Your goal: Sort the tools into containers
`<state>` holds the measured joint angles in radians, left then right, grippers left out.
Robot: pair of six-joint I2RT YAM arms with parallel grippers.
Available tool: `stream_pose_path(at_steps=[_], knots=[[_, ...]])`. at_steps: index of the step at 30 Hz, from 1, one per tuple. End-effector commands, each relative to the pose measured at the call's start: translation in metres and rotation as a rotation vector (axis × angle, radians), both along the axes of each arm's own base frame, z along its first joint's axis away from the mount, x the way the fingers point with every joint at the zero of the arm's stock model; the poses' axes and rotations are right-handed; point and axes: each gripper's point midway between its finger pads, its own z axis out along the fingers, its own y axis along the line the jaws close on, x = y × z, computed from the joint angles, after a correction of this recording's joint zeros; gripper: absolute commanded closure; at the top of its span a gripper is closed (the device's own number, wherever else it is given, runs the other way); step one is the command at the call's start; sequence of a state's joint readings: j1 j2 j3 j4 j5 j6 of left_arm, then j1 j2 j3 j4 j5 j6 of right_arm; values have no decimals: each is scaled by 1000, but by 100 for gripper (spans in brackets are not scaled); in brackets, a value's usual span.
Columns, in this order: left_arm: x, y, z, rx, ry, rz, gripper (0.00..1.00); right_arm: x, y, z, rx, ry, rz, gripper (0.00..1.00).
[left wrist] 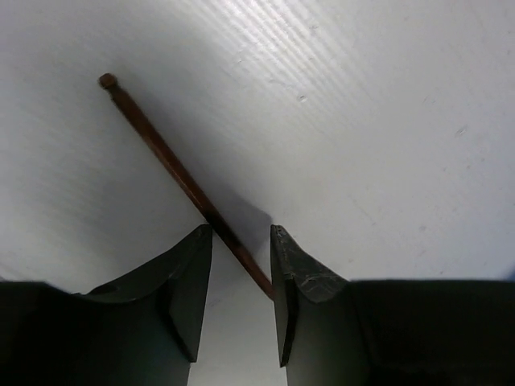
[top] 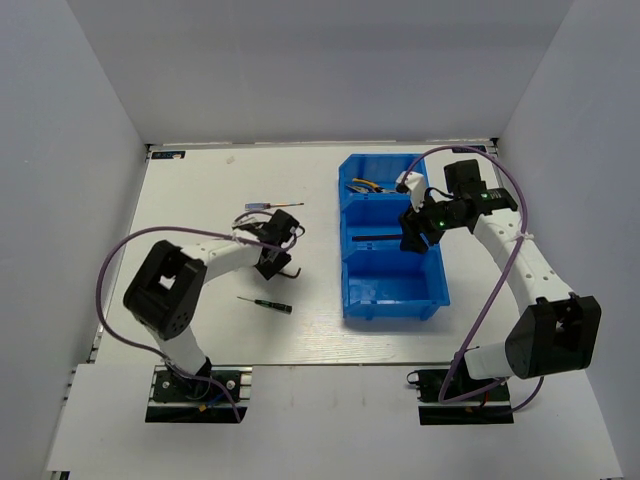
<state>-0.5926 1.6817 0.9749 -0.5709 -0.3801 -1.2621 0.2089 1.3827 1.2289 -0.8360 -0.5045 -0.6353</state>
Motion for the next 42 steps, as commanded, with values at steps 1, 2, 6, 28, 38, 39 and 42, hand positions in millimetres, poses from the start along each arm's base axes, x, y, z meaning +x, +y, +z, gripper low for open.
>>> stream_pose_path(at_steps=[1, 2, 6, 28, 38, 39, 42], knots=[[-6, 10, 3, 84, 97, 28, 57, 0, -1, 14, 23, -47, -2, 37], [-5, 10, 4, 91, 106, 28, 57, 1, -2, 14, 21, -51, -3, 37], [-23, 11, -7, 62, 153, 14, 58, 4, -5, 15, 27, -61, -15, 37], [77, -80, 141, -91, -379, -405, 100, -5, -5, 20, 99, -30, 16, 37], [89, -234, 227, -253, -924, -1478, 100, -1, -19, 38, 104, -101, -7, 100], [93, -247, 223, -280, -933, -1530, 100, 4, -22, 38, 94, -123, -22, 100], [95, -269, 217, -323, -951, -1624, 100, 7, -31, 43, 88, -174, -67, 100]])
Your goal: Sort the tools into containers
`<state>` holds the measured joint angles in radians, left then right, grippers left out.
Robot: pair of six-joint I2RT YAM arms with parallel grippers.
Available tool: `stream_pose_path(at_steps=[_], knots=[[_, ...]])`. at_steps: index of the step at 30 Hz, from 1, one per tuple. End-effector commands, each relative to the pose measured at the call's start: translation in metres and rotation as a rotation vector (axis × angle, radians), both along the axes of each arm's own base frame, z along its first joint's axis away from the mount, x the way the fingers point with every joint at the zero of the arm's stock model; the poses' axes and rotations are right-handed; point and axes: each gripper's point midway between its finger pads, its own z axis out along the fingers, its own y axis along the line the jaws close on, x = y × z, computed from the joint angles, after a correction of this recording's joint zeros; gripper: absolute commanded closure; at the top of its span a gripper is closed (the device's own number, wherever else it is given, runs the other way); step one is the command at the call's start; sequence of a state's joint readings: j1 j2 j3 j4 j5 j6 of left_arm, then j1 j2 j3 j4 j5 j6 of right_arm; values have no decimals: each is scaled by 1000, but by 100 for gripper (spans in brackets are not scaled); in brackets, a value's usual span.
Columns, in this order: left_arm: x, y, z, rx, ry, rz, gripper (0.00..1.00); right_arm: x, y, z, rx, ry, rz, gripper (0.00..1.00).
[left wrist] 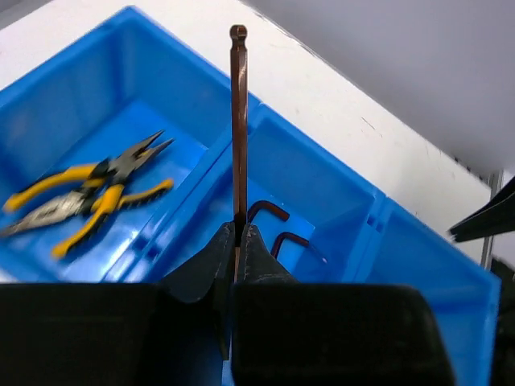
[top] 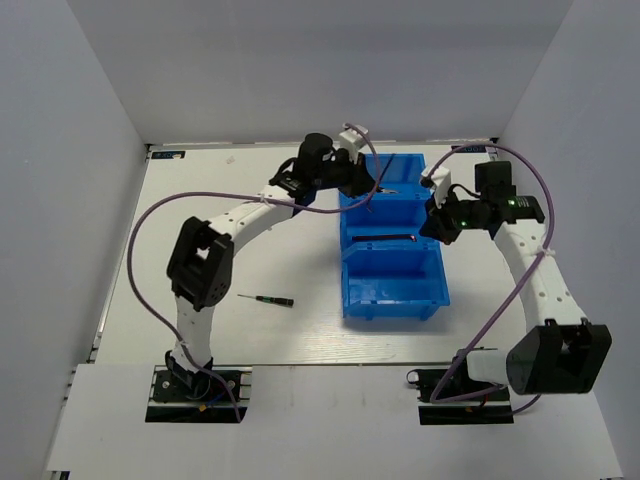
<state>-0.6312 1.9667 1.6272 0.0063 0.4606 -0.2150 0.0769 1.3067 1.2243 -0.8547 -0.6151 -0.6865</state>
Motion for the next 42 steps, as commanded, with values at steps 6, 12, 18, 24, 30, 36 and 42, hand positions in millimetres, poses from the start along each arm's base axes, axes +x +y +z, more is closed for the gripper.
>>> stream_pose_path(at_steps=[6, 12, 18, 24, 30, 36, 42], knots=[[-27, -46, -18, 21, -80, -302, 98, 6, -17, 18, 11, -154, -82, 100], [-39, -39, -37, 71, -44, -259, 47, 3, -12, 16, 50, -104, -58, 55], [-24, -18, 3, 41, -82, -93, 29, 3, 3, 27, 125, -38, 19, 51], [-27, 90, 38, 59, 69, 460, 100, 43, 33, 31, 135, 12, 95, 86], [-119, 209, -37, 132, 456, 904, 64, 100, 127, 13, 24, 63, 253, 64], [-188, 251, -75, 61, 731, 1086, 1, 146, 233, -9, 89, -43, 411, 26], [-206, 248, -111, 28, 924, 1171, 1, 169, 301, -75, 279, -28, 378, 29]])
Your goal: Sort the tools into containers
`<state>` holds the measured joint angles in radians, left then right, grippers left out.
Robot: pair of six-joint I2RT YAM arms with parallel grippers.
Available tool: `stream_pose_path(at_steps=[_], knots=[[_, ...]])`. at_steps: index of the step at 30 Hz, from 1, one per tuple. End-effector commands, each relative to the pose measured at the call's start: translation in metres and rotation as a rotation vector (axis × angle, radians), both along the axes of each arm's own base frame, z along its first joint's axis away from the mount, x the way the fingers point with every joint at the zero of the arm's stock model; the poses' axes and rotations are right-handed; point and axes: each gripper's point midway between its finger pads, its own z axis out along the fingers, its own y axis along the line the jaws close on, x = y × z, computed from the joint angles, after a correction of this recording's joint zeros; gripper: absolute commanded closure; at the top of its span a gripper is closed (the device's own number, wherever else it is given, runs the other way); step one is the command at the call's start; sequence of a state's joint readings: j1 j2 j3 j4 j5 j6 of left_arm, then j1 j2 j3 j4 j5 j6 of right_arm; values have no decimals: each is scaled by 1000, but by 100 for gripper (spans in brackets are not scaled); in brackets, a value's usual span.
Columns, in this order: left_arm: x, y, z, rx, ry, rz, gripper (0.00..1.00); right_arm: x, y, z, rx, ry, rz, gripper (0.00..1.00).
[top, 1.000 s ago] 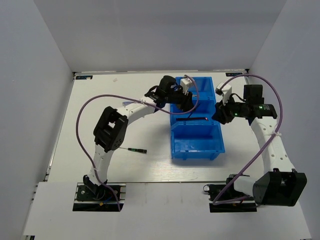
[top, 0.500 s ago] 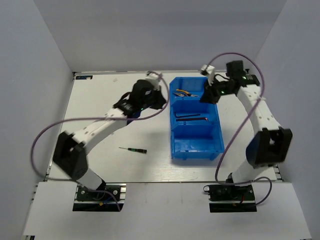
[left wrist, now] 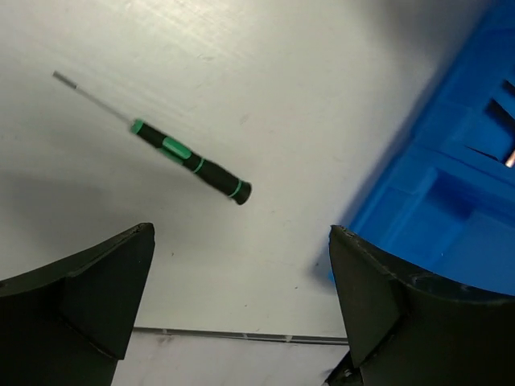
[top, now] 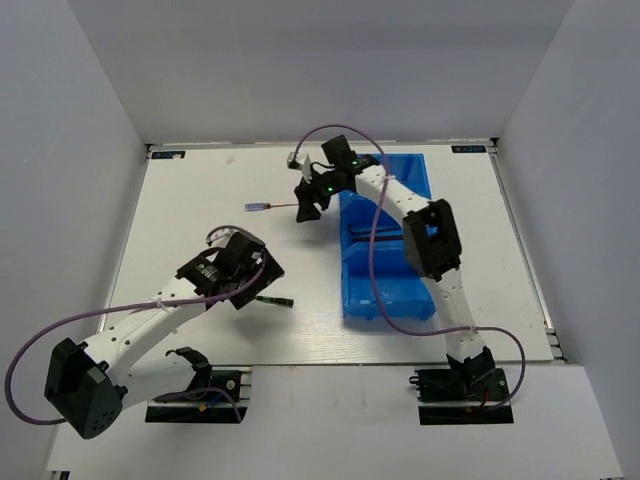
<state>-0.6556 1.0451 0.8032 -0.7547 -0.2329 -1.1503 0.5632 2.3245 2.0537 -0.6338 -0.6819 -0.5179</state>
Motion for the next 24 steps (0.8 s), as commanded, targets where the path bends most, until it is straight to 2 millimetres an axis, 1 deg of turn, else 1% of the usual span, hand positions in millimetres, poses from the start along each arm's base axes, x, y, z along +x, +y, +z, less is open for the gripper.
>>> stream_pose_path(at_steps=[1, 2, 3, 4, 6, 7, 8, 9, 10, 11, 12, 13, 14, 15, 16, 17, 18, 19, 20, 21, 22, 23, 24], knots=[[-9, 1, -13, -67, 111, 163, 1, 67, 44, 53, 266, -145, -59, 34], [-10, 0, -21, -57, 143, 171, 1, 73, 51, 55, 299, -125, -82, 36], [-10, -1, -21, -56, 156, 185, 1, 84, 56, 38, 306, -146, -91, 37], [-9, -2, -24, -62, 169, 209, 1, 89, 60, 40, 320, -175, -95, 37], [-7, -4, -25, -68, 180, 232, 4, 87, 63, 32, 321, -186, -87, 37], [-6, -4, -29, -71, 195, 257, 5, 83, 64, 42, 332, -190, -88, 38], [-6, -5, -32, -70, 206, 270, 9, 80, 62, 45, 341, -175, -99, 38], [-4, -6, -37, -52, 223, 272, 10, 73, 56, 23, 331, -142, -112, 38], [-8, -3, -44, -30, 255, 289, 12, 71, 52, 59, 373, -194, -111, 38], [-7, -9, -43, -40, 279, 292, 14, 71, 48, 63, 377, -201, -118, 38], [-9, -10, -46, -31, 303, 289, 16, 65, 40, 50, 361, -167, -135, 38], [-12, -12, -55, -8, 351, 287, 16, 66, 30, 79, 392, -204, -151, 38], [-11, -15, -55, -11, 361, 284, 16, 66, 25, 87, 407, -208, -159, 38], [-11, -15, -59, -3, 374, 294, 16, 60, 16, 88, 406, -189, -166, 38], [-12, -15, -63, 7, 383, 296, 16, 56, 10, 107, 432, -180, -179, 38], [-10, -16, -68, 12, 394, 308, 16, 55, -1, 106, 438, -162, -184, 38], [-7, -19, -69, 3, 386, 307, 16, 51, -6, 121, 458, -161, -193, 38], [-3, -22, -70, -7, 376, 305, 17, 47, -16, 131, 473, -176, -196, 38], [-3, -21, -74, 3, 385, 307, 19, 40, -25, 137, 481, -172, -193, 38], [-1, -23, -80, 20, 402, 310, 25, 37, -29, 141, 488, -168, -193, 38], [4, -24, -79, 32, 401, 314, 28, 35, -37, 140, 495, -164, -204, 38], [2, -23, -83, 56, 424, 318, 29, 27, -45, 156, 515, -176, -202, 38], [1, -22, -87, 72, 440, 321, 29, 28, -55, 158, 520, -175, -217, 38]])
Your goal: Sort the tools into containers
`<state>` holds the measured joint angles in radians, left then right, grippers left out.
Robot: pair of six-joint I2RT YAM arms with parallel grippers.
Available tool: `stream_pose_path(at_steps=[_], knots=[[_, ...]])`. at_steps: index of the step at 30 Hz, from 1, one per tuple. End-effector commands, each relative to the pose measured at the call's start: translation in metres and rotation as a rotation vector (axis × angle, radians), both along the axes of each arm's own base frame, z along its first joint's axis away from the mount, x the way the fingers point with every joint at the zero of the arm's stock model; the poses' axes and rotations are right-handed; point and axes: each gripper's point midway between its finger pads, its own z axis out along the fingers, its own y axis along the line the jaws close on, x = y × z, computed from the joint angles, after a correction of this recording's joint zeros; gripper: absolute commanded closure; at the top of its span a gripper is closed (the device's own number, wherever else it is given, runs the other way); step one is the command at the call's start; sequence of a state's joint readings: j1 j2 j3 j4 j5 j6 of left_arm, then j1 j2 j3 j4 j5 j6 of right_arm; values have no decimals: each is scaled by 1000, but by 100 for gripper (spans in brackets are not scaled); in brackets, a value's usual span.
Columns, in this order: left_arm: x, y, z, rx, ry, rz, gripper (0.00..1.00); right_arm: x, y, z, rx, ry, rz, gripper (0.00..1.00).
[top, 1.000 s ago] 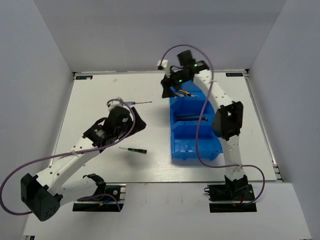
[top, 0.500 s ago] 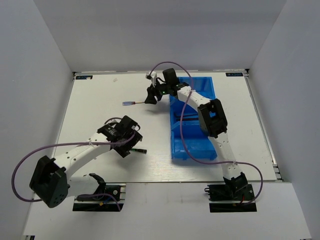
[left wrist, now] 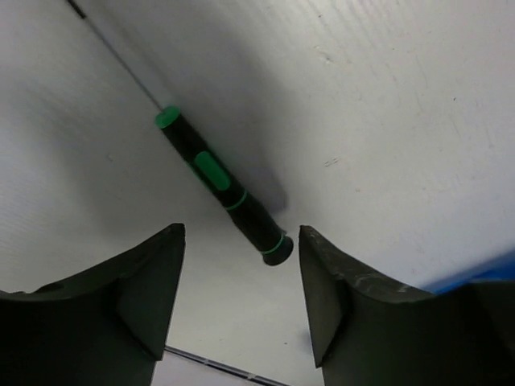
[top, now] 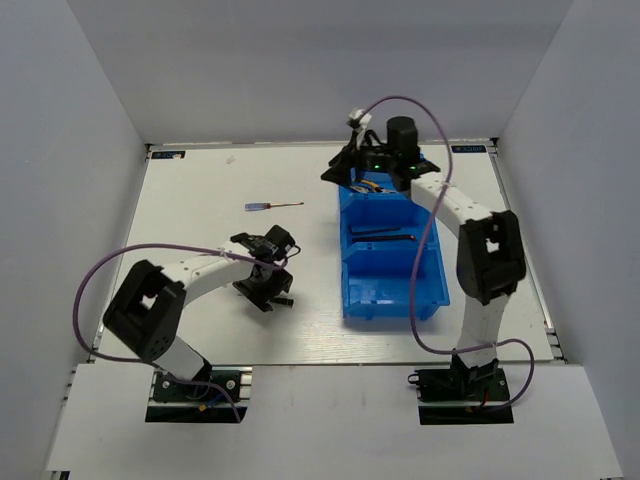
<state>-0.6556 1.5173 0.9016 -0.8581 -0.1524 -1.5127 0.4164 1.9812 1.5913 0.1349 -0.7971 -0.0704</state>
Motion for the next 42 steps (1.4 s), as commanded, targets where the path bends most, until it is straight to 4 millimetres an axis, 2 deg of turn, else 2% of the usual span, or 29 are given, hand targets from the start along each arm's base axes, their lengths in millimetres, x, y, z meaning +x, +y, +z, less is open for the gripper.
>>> stream_pose_path(at_steps=[1, 2, 5, 8, 9, 10, 11, 12, 14, 15, 17, 18, 19, 20, 21, 22, 23, 24, 26, 27, 28, 29, 30, 34, 35, 37, 38, 39, 42], knots=[[7, -9, -3, 17, 19, 7, 32, -11, -18, 40, 86, -63, 17, 38], [12, -10, -5, 18, 1, 8, 35, -20, -23, 55, 113, -56, 24, 38], [9, -7, -22, 29, 17, 19, 47, -20, -43, 72, 144, -57, -3, 38], [7, -7, -29, 58, 38, 10, 59, -18, -72, 92, 170, -74, -51, 38], [4, -5, -30, 74, 57, 10, 66, -26, -76, 105, 182, -89, -55, 38], [7, -7, -27, 67, 49, 10, 73, -23, -88, 103, 180, -84, -71, 38], [7, -7, -27, 67, 49, 10, 88, -25, -93, 102, 180, -81, -79, 38], [15, -8, -21, 76, 24, 3, 94, -32, -97, 114, 187, -106, -79, 38], [29, -17, 1, 57, -54, -70, 100, -33, -115, 106, 179, -86, -105, 40], [46, -25, 21, 50, -122, -115, 100, -37, -120, 108, 174, -86, -109, 42], [65, -35, 45, 75, -221, -305, 100, -46, -136, 110, 157, -70, -120, 59], [82, -44, 64, 76, -292, -381, 100, -50, -144, 97, 130, -5, -130, 68], [92, -53, 77, 76, -360, -443, 100, -59, -146, 104, 127, -19, -93, 78], [102, -59, 88, 98, -430, -590, 100, -59, -153, 103, 105, -51, -85, 100], [100, -81, 102, 25, -511, -731, 100, -68, -161, 85, 75, 28, -79, 100], [103, -95, 114, -22, -598, -834, 100, -70, -163, 92, 57, -15, -70, 100], [120, -129, 153, -77, -868, -1018, 100, -69, -172, 91, 49, -8, -84, 100], [93, -155, 155, -251, -956, -1200, 100, -77, -175, 85, 37, 46, -88, 100], [84, -183, 195, -360, -1206, -1363, 100, -80, -180, 85, 11, 29, -104, 100], [75, -196, 204, -416, -1235, -1489, 100, -76, -195, 89, 7, 11, -144, 100], [70, -205, 201, -437, -1215, -1575, 100, -76, -199, 84, -5, 14, -168, 100], [64, -215, 168, -487, -1093, -1658, 100, -76, -205, 87, -7, -4, -186, 100], [61, -226, 183, -543, -1132, -1737, 100, -77, -210, 90, -8, -14, -202, 100], [48, -242, 174, -624, -1140, -1842, 100, -79, -227, 90, -17, -31, -250, 100], [44, -248, 179, -648, -1153, -1872, 100, -79, -230, 89, -17, -28, -257, 100], [35, -251, 158, -692, -1068, -1930, 99, -79, -238, 87, -17, -24, -276, 100], [33, -253, 159, -715, -1054, -1951, 98, -79, -240, 87, -17, -23, -282, 100], [22, -252, 148, -756, -987, -1978, 98, -80, -244, 86, -17, -18, -291, 100], [17, -251, 133, -747, -936, -2011, 96, -83, -249, 81, -13, 11, -295, 100]])
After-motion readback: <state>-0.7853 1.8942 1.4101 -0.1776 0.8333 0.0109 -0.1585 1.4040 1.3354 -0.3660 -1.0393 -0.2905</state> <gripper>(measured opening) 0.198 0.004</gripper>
